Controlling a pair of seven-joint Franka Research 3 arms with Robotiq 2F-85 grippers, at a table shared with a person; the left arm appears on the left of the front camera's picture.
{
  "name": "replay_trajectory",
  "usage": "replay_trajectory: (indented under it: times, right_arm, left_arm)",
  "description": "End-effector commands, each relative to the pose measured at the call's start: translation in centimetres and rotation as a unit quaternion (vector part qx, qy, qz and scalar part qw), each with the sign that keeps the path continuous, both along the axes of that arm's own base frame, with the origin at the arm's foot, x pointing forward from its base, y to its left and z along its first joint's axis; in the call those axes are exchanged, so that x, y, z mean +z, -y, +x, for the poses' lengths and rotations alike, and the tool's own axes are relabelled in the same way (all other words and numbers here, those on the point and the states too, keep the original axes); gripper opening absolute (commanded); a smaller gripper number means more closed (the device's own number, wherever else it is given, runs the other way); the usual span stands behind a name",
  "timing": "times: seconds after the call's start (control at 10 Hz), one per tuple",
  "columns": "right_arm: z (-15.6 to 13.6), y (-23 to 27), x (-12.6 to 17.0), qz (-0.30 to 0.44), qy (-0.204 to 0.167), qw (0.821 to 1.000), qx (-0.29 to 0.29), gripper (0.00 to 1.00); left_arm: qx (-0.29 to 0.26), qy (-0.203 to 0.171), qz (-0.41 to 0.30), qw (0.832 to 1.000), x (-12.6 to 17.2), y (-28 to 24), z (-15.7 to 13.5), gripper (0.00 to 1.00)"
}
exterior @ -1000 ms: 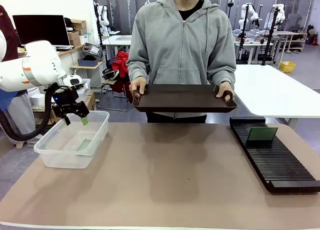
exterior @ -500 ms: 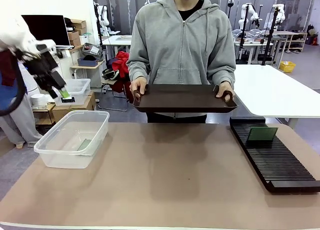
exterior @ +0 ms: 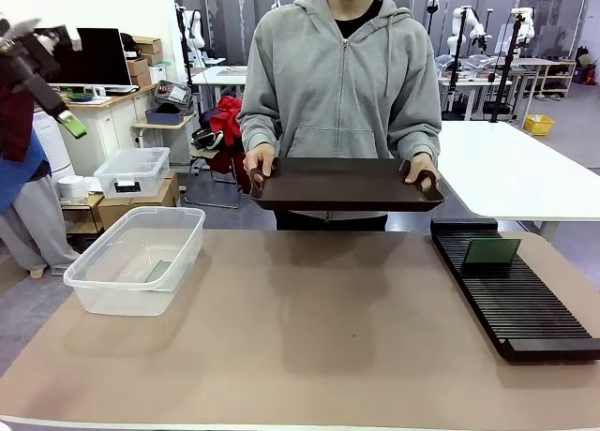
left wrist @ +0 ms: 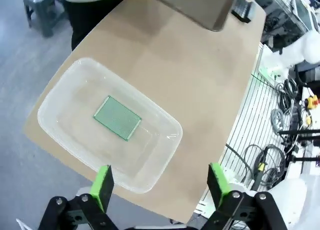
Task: Sort PCBs into racks and boxes based on the side picked up.
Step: If the short side of the Blank PCB is picked up, insert it into the PCB Rack ; if the long side is picked up, place it in the Organizing box.
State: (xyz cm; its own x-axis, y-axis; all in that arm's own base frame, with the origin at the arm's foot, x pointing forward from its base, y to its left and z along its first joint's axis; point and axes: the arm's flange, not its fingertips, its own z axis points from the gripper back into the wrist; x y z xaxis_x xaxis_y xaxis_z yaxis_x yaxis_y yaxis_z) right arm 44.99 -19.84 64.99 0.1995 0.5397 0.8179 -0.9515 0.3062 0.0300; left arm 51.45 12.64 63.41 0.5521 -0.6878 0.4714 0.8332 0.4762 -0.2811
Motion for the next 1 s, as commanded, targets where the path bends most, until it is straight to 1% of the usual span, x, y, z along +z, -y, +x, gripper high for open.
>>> replay_trajectory:
  times: [0.0,0.1,0.2,0.3,0.4,0.5,0.7,0.8,0.9]
  right_arm:
    - [-0.2,-0.2,0.0,0.002,-0.001,1.000,0.003,1.00]
    - [-0.2,-0.2,0.0,0.002,-0.001,1.000,0.003,1.00]
    - [-0.2,-0.2,0.0,0.002,-0.001,1.000,0.003,1.00]
    - [-0.2,-0.2,0.0,0.002,-0.001,1.000,0.003,1.00]
    - [-0.2,-0.2,0.0,0.002,-0.001,1.000,0.003,1.00]
    - [-0.2,-0.2,0.0,0.002,-0.001,1.000,0.003,1.00]
    - [-0.2,-0.2,0.0,0.002,-0.001,1.000,0.003,1.00]
    - [-0.2,-0.2,0.0,0.002,-0.001,1.000,0.003,1.00]
    - [-0.2,-0.2,0.0,0.002,-0.001,1.000,0.003,1.00]
  left_arm:
    - [-0.034,0.050,-0.044,0.997,0.5,-1.4,-0.5,1.00]
    - [-0.027,0.075,-0.048,0.996,1.0,-1.5,-1.1,1.00]
    - [-0.019,0.121,-0.059,0.991,1.2,-1.4,-1.5,1.00]
    - [-0.012,0.139,-0.080,0.987,1.4,-1.2,-2.0,1.00]
    - [0.005,0.148,-0.095,0.984,1.4,-1.0,-2.2,1.00]
    - [0.008,0.152,-0.105,0.983,1.3,-0.9,-2.4,1.00]
    - [0.009,0.159,-0.110,0.981,1.1,-0.7,-2.8,1.00]
    - [-0.002,0.162,-0.106,0.981,1.1,-0.7,-3.0,1.00]
    - [0.016,0.139,-0.101,0.985,2.0,-1.3,-2.0,1.00]
